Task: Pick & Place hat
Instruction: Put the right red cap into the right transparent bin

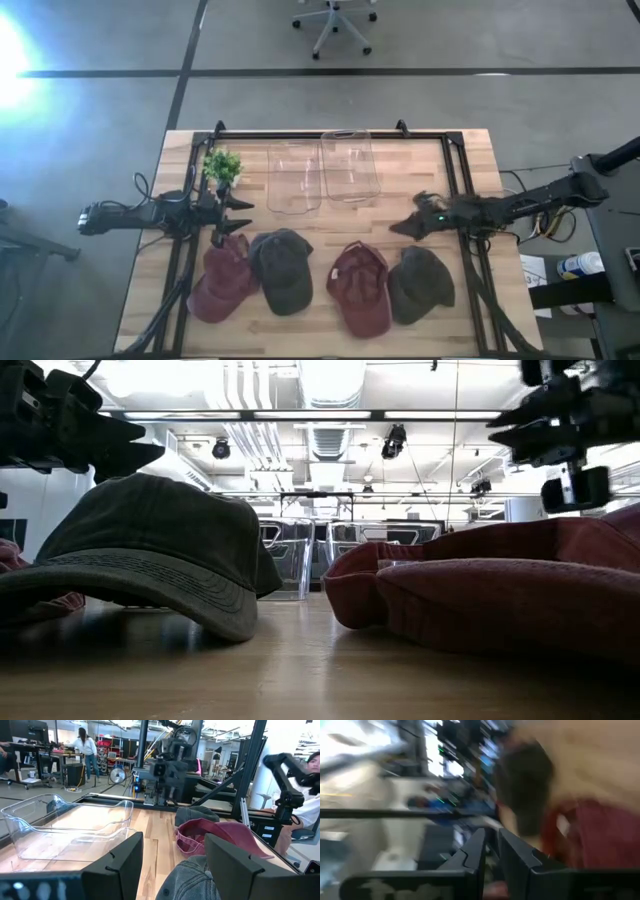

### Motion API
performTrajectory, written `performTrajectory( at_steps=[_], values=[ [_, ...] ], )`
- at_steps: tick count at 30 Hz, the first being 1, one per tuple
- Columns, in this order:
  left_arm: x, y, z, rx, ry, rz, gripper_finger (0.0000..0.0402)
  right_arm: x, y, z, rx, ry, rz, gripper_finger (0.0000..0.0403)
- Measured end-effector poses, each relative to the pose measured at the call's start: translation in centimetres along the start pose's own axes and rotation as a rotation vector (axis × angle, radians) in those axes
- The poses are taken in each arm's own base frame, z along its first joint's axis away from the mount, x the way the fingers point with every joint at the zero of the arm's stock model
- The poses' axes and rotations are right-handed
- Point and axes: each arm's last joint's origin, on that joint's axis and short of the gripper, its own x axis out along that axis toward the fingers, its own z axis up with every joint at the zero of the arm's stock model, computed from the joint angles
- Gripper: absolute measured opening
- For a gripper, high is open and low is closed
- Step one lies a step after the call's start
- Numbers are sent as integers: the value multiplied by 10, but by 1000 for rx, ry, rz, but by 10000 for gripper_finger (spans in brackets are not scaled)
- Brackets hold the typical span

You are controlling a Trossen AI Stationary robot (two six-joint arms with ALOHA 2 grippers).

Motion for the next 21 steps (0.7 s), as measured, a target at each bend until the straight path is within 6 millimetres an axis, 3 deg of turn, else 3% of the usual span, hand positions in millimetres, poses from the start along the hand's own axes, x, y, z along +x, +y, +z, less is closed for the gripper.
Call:
performTrajectory(
  at_steps=[4, 7, 13, 21],
  values=[
    [0, 0, 0, 0, 0, 0, 206, 23, 5, -9, 93, 321, -350, 37],
    [0, 0, 0, 0, 0, 0, 206, 36, 8, -14, 78, 460, -550, 34],
    [0, 0, 0, 0, 0, 0, 206, 71, 15, -22, 56, 587, -644, 58],
    [0, 0, 0, 0, 0, 2, 206, 106, 3, -37, 35, 701, -727, 167]
  ],
)
